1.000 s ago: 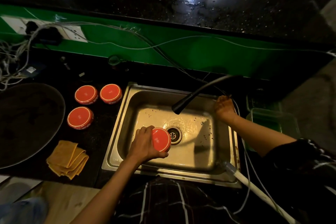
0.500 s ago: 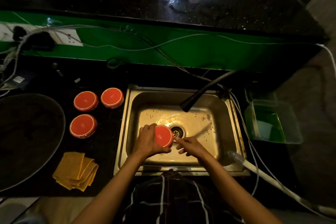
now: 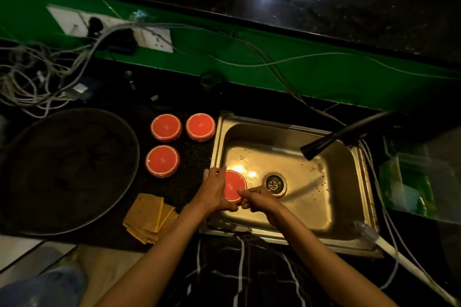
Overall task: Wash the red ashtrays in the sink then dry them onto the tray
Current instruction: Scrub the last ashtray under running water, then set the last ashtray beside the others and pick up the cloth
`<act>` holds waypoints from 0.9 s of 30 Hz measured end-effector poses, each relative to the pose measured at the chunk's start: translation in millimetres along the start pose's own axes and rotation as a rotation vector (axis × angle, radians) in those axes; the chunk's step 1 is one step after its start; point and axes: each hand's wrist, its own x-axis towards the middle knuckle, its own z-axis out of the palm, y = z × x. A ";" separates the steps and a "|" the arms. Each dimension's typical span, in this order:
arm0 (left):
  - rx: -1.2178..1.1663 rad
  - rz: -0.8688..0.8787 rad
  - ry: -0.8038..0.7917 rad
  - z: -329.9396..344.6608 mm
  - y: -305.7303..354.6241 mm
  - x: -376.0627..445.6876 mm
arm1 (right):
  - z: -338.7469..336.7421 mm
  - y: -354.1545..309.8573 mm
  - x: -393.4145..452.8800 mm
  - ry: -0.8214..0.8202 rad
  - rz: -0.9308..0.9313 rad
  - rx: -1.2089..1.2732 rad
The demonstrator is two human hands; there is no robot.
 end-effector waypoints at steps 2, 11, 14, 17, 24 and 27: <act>-0.014 0.010 -0.008 -14.7 -21.1 1.0 | 11.7 -14.7 11.1 0.005 -0.011 -0.017; -0.134 -0.050 0.106 -56.7 -84.5 3.7 | 60.9 -62.2 74.4 -0.006 -0.042 -0.162; -0.072 -0.087 0.094 -52.6 -100.3 -0.7 | 74.5 -66.6 82.7 -0.032 -0.013 -0.242; -0.036 -0.134 0.103 -44.0 -110.3 -9.8 | 82.7 -68.1 85.9 -0.014 -0.016 -0.342; -0.156 -0.129 0.150 -25.0 -125.0 -34.1 | 94.8 -63.1 72.2 0.016 -0.051 -0.461; -0.203 -0.135 0.278 -23.1 -138.9 -51.6 | 95.7 -58.9 68.0 0.018 -0.024 -0.398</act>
